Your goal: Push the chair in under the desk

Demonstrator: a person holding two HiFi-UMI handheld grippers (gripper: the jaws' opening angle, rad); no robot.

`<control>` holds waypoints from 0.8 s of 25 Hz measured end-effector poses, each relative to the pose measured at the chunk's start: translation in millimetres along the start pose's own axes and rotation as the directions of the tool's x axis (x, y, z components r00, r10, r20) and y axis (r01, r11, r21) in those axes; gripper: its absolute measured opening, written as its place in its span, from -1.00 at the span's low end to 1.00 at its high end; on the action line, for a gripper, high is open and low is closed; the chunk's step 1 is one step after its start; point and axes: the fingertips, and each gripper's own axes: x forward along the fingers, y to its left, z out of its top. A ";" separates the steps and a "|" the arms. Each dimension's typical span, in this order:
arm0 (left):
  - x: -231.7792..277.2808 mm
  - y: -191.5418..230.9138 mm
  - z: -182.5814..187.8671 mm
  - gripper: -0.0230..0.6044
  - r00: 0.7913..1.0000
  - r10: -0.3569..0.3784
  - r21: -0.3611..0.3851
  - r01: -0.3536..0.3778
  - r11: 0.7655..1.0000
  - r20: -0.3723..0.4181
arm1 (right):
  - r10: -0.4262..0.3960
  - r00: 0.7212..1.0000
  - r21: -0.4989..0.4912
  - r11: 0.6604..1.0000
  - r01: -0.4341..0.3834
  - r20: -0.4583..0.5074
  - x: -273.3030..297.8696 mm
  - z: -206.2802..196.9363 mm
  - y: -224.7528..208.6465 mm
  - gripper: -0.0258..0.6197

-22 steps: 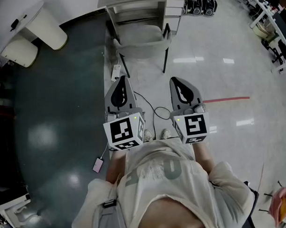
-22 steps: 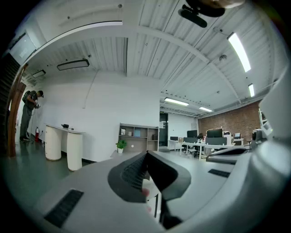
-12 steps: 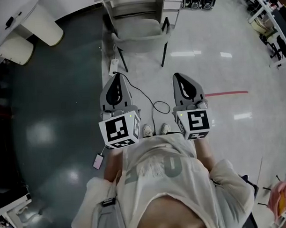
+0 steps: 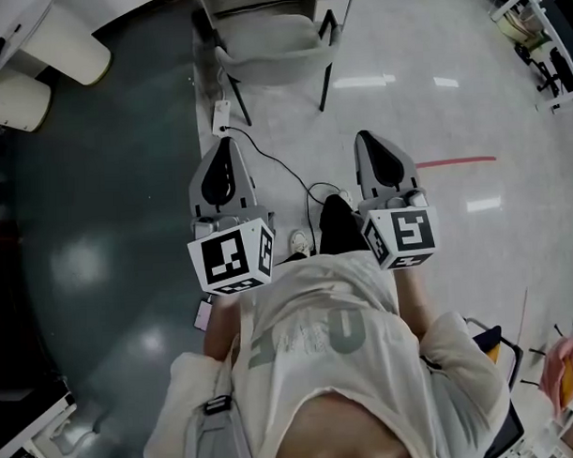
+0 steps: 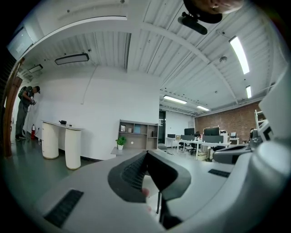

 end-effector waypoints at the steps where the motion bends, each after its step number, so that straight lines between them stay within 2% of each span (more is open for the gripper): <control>1: 3.9 0.1 -1.9 -0.89 1.000 -0.003 -0.003 0.003 1.000 0.001 | 0.000 1.000 0.002 1.000 0.000 -0.005 2.7 -2.0 -3.6 -0.87; 7: 52.3 2.7 -10.8 -0.89 1.000 -0.018 0.005 0.018 1.000 -0.003 | 0.015 1.000 0.008 1.000 -0.015 -0.016 40.4 -12.5 -26.9 -0.87; 11: 107.8 3.3 -18.5 -0.89 1.000 -0.001 0.020 0.001 1.000 0.001 | 0.069 0.997 0.006 0.998 -0.069 -0.025 97.7 -19.7 -50.1 -0.87; 16: 209.3 22.3 -15.5 -0.89 0.998 0.052 0.004 -0.052 0.999 0.018 | 0.135 0.991 -0.028 0.991 -0.134 0.012 207.2 -0.3 -85.2 -0.87; 20: 308.6 33.7 17.2 -0.89 0.994 0.085 -0.064 -0.081 0.995 0.063 | 0.206 0.978 -0.058 0.977 -0.203 0.038 295.4 35.9 -115.5 -0.87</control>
